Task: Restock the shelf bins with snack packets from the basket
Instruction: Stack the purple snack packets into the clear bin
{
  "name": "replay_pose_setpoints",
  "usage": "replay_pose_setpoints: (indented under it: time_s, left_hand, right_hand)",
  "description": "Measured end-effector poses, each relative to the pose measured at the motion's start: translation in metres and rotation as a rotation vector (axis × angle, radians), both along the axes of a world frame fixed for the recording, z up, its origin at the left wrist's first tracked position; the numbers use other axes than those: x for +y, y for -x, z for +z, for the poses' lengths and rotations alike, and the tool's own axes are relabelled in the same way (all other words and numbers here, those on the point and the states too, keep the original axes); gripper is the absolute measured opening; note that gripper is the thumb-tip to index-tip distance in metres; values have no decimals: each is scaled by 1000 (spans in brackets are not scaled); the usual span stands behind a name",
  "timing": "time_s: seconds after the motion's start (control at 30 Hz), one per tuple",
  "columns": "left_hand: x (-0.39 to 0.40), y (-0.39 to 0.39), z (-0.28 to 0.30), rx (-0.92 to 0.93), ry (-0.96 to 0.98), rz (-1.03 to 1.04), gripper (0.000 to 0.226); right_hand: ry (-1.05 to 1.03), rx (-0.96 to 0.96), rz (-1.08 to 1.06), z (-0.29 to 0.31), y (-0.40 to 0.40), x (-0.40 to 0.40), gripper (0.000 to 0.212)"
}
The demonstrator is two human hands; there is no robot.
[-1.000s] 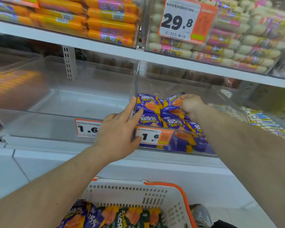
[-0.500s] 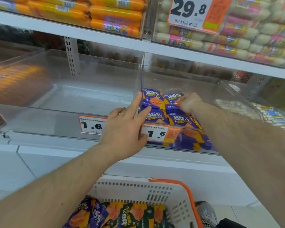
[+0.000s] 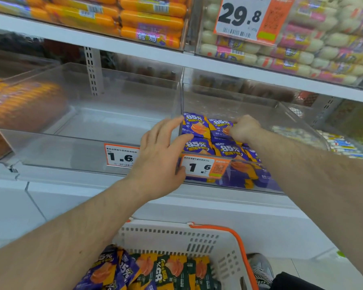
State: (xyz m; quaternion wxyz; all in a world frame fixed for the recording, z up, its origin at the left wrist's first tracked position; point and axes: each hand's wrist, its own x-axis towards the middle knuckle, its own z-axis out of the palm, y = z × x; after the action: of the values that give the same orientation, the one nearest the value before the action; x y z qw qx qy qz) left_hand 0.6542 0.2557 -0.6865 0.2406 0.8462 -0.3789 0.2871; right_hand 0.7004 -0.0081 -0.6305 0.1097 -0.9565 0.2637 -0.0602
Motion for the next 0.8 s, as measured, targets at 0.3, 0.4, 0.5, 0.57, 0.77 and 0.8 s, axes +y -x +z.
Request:
replay_pose_setpoints:
  time_s: [0.3,0.4,0.5,0.57,0.77,0.8]
  left_hand:
    - [45,15,-34,596,-604,-120,24]
    - [69,8,-53,853,-867,-65,21]
    - [88,4,-62,966,-930,10,43]
    - [96,3,-64,976,-929,31,45]
    - [112,1,-69,1055,-919,121,34]
    - [114,1,-69,1055,-917,133,36]
  right_hand:
    - [184,-1157,630,-40,91,118,10]
    - [-234,-977,585,-100,117,165,9]
    - [-592,-462,445,-175,127,197,18]
    - [-662,-179,377,-221,127,213,28]
    - [-1061,384,215,-281,104,266,54]
    - [-1115,413,194,-285,99,274,66]
